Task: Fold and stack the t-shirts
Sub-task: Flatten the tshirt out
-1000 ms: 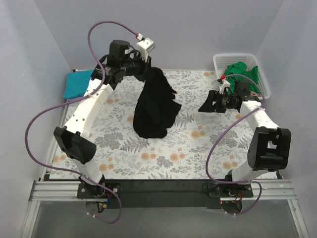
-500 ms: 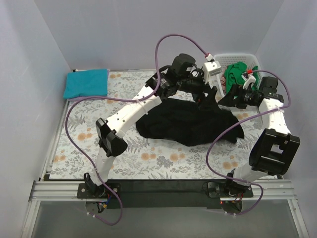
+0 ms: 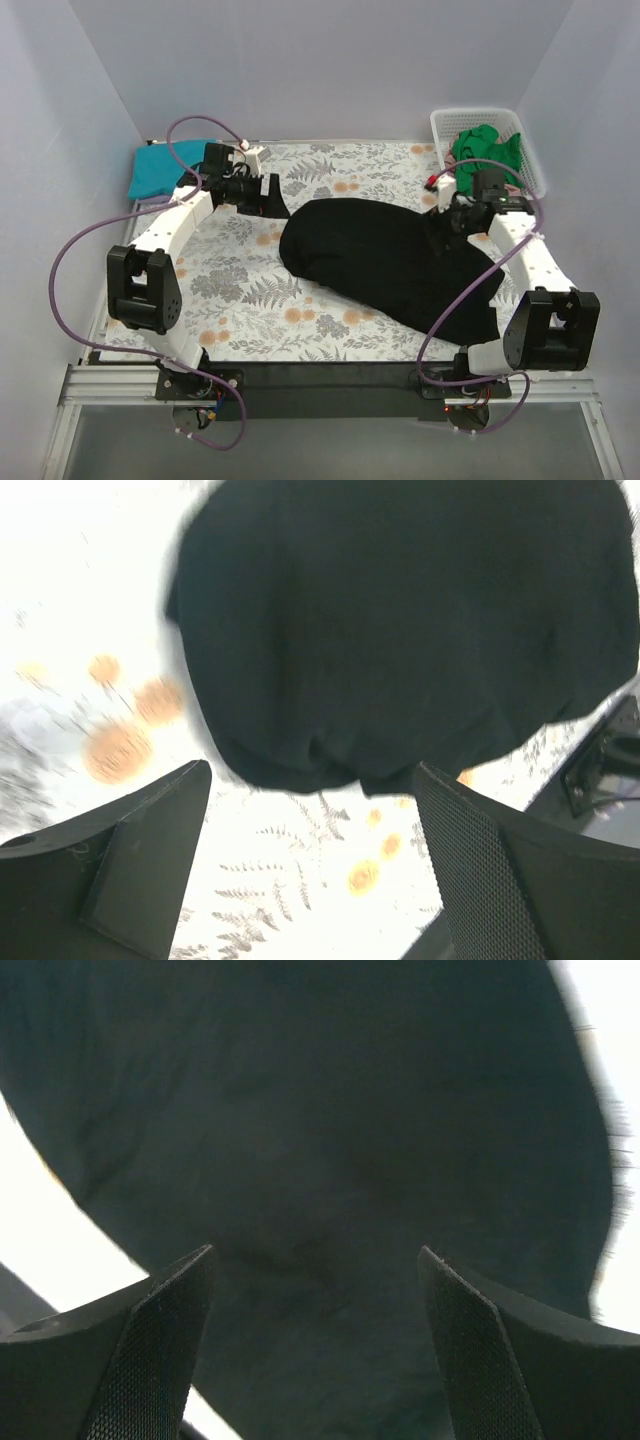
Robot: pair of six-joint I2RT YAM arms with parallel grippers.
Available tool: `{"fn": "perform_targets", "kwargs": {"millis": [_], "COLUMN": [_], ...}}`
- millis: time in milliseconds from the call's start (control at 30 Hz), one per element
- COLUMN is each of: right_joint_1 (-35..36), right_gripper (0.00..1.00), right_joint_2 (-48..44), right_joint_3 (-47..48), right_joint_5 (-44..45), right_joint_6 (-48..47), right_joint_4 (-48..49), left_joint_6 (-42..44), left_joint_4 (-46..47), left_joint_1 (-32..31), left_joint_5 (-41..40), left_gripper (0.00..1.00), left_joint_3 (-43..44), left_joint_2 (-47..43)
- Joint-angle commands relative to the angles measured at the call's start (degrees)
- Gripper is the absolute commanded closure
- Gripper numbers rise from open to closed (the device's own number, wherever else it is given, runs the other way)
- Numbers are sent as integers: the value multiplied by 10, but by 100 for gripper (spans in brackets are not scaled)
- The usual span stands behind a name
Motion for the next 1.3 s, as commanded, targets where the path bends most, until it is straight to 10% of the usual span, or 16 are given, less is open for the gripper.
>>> {"fn": "perform_targets", "kwargs": {"millis": [0,733,800,1033,1067,1267], "right_joint_1": [72,250,265,267,267,257], "right_gripper": [13,9,19,78,98,99], "right_joint_2": [-18,-8,3,22,23,25], "right_joint_3": [-51,-275,-276,-187,-155,-55], "right_joint_5": [106,281,281,267,272,289], "right_joint_6": [-66,-103,-98,-84,-85,-105], "right_joint_4": [-47,28,33,25,23,4], "left_joint_6": [-15,-54,-54,-57,-56,1], "left_joint_4": [12,60,65,75,66,-50], "left_joint_1": [12,9,3,12,22,121], "left_joint_5": [26,67,70,105,106,100], "left_gripper": [19,30,35,100,100,100], "left_joint_3": [-60,-145,-145,-138,-135,-60], "left_joint_2": [-4,133,137,91,70,-2]}}
